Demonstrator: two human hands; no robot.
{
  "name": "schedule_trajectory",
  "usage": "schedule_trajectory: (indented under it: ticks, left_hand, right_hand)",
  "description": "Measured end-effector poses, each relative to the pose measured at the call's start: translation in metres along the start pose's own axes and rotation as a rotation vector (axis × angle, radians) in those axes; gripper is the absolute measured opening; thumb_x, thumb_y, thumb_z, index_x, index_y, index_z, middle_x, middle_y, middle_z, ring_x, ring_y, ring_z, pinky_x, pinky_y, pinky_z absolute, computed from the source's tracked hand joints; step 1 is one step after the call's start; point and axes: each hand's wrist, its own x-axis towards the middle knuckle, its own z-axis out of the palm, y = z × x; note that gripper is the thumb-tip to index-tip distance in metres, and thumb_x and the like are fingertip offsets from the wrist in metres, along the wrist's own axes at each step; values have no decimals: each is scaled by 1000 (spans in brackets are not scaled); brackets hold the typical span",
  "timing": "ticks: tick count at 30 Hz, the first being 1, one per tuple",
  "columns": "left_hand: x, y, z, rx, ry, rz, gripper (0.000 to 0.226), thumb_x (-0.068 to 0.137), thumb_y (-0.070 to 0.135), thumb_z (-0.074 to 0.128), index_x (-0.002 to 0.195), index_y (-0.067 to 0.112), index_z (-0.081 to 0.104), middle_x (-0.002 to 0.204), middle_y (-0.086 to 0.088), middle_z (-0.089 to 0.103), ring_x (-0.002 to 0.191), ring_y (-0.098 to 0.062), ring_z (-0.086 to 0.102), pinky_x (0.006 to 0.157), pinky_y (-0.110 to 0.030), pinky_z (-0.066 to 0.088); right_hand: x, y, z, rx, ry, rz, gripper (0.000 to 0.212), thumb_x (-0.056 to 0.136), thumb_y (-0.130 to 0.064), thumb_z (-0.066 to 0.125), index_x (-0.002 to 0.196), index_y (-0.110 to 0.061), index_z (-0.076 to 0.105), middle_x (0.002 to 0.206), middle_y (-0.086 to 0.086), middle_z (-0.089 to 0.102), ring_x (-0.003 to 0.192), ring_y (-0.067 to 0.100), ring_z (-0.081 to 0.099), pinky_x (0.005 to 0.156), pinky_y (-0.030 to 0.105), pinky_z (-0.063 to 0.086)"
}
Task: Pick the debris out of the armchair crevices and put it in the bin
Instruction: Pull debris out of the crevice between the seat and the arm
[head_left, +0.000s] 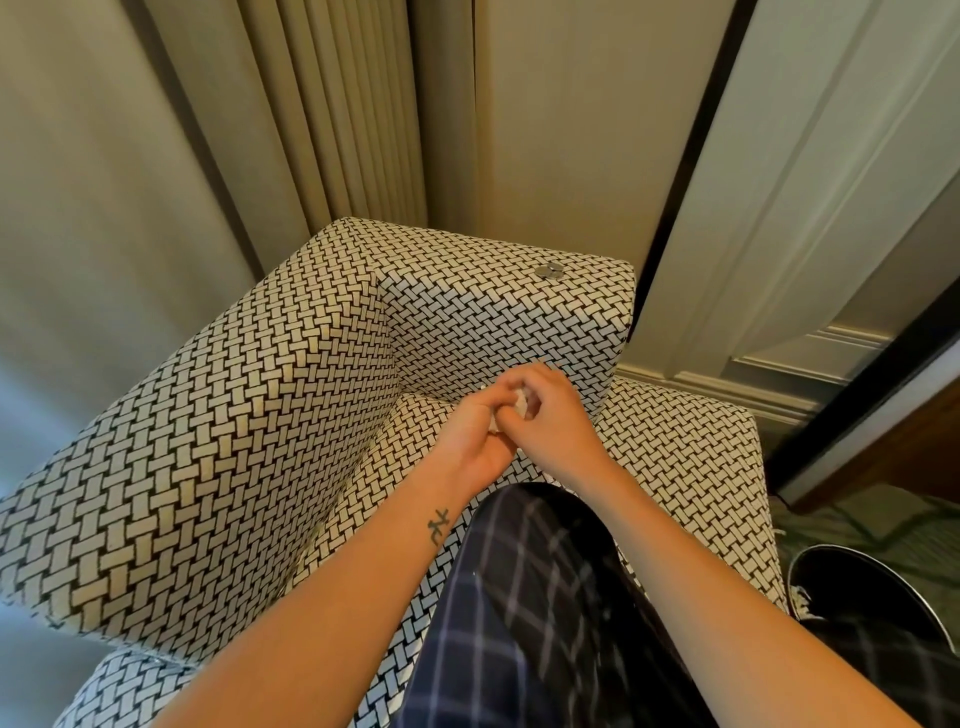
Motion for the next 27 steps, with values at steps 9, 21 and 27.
schedule_trajectory:
  ticks: [9, 21, 27]
  left_hand:
    - [-4, 1, 0, 45, -116, -43, 51, 88, -21, 42, 138, -10, 44, 145, -32, 45, 118, -29, 56, 98, -37, 52]
    - [-4, 16, 24, -47, -179, -48, 55, 83, -20, 46, 135, -1, 45, 136, -29, 49, 119, -32, 58, 109, -44, 47]
    - [2, 27, 47, -15, -159, -31, 44, 92, -17, 44, 130, 2, 51, 132, -29, 56, 118, -33, 61, 95, -40, 55]
  right_hand:
    - [6, 7, -23, 12, -51, 29, 15, 100, -27, 60, 107, -26, 73, 106, -16, 66, 96, -4, 61, 78, 13, 48]
    - [33, -6, -44, 83, -109, 60, 18, 100, -28, 62, 114, -21, 70, 108, -13, 69, 96, -3, 62, 70, 5, 45]
    - [51, -12, -56, 252, -53, 133, 17, 101, -21, 60, 114, -23, 71, 114, -6, 70, 105, 8, 65, 78, 19, 53]
